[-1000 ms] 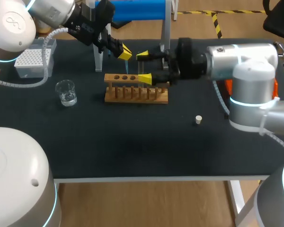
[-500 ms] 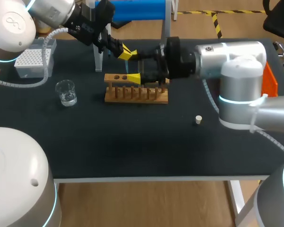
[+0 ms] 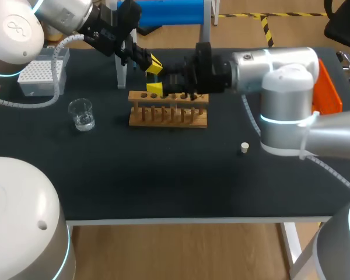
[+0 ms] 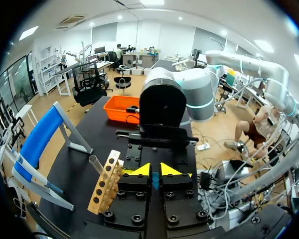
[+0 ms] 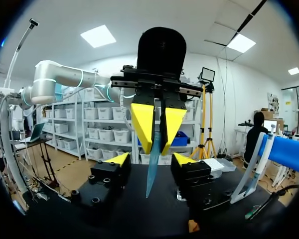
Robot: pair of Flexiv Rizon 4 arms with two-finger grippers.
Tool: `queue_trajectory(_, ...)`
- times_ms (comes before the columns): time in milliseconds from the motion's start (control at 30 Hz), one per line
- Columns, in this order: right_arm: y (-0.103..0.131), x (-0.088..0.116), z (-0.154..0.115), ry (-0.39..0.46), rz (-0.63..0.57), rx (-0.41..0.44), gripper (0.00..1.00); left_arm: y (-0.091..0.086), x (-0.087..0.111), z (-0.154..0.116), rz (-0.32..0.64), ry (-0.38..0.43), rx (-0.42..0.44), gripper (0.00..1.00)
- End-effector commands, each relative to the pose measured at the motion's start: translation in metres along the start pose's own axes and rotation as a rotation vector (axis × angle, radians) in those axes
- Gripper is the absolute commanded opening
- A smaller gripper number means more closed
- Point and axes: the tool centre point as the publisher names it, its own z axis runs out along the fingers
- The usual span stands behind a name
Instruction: Invert the test tube, pick up the pipette, mount the tip to pipette, aspirate from beaker and dispense into the tube, eject the tip, return the pipette, and cap with the stopper.
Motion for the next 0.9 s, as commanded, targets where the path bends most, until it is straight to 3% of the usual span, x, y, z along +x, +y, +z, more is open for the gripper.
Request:
queue_trajectory(33, 0.0002, -0.0019, 0.0011, 0.006, -0.002, 0.002, 0.29, -0.0007, -0.0005, -0.0018, -0.001, 0.003, -0.005, 0.00)
queue_trajectory(100, 0.0002, -0.0018, 0.0006, 0.007, -0.002, 0.001, 0.24, -0.0007, -0.0005, -0.0018, -0.001, 0.003, -0.005, 0.00)
queue_trajectory(267, 0.0008, -0.0012, -0.0029, 0.006, -0.002, -0.003, 0.31, -0.0007, -0.0005, -0.0018, -0.001, 0.003, -0.005, 0.00)
queue_trajectory(567, 0.0017, -0.0013, -0.0077, 0.004, -0.004, -0.009, 0.33, -0.0007, -0.0005, -0.0018, -0.001, 0.003, -0.005, 0.00)
queue_trajectory(633, 0.0018, -0.0015, -0.0081, 0.004, -0.005, -0.010, 0.29, -0.0007, -0.0005, -0.0018, -0.001, 0.003, -0.005, 0.00)
queue_trajectory(800, 0.0021, -0.0018, -0.0079, 0.013, -0.007, -0.007, 0.03, -0.0007, -0.0005, -0.0018, -0.001, 0.003, -0.005, 0.00)
queue_trajectory(900, 0.0020, -0.0023, -0.0074, 0.019, -0.005, -0.006, 0.00, -0.0007, -0.0005, -0.0018, -0.001, 0.003, -0.005, 0.00)
